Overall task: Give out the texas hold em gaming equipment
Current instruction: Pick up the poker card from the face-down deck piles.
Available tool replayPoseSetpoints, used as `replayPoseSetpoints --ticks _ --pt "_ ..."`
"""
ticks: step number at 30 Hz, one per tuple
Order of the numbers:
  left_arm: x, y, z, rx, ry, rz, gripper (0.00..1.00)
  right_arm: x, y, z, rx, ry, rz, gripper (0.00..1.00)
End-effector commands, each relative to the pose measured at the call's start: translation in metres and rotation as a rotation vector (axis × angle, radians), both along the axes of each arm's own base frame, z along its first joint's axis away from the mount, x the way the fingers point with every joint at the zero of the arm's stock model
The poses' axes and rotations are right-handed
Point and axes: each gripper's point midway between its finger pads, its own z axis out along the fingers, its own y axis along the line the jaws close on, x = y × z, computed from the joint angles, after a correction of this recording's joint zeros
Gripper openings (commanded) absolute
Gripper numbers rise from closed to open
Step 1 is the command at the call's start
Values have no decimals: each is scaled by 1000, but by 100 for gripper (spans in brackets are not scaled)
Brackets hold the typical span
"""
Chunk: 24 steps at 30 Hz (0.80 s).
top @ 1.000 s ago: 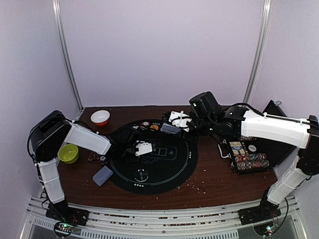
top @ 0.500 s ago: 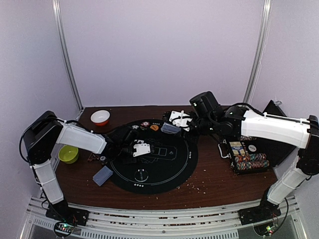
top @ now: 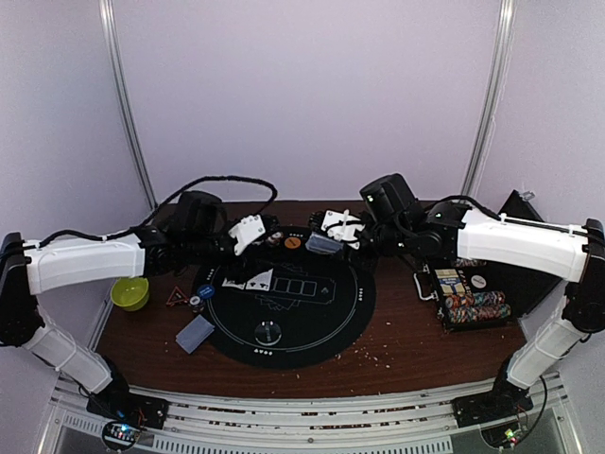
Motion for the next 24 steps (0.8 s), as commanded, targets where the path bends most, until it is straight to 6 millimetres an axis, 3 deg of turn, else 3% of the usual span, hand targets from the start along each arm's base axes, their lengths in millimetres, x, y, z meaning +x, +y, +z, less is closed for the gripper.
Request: replayPoseSetpoints --ticks 1,4,7,10,16,24 --pt "20 -10 76 -379 151 66 78 2 -2 17 38 -31 -10 47" --pt "17 -29 106 -555 350 12 79 3 -1 17 32 -25 -11 47" --pt "8 -52 112 -630 548 -82 82 3 2 17 40 -23 -6 47" --pt "4 -69 106 -648 680 -130 87 2 4 17 43 -22 2 47" --pt "8 -89 87 -599 710 -118 89 2 6 18 47 -21 7 47" --pt "20 -103 72 -564 722 -100 77 0 11 19 47 -20 24 47"
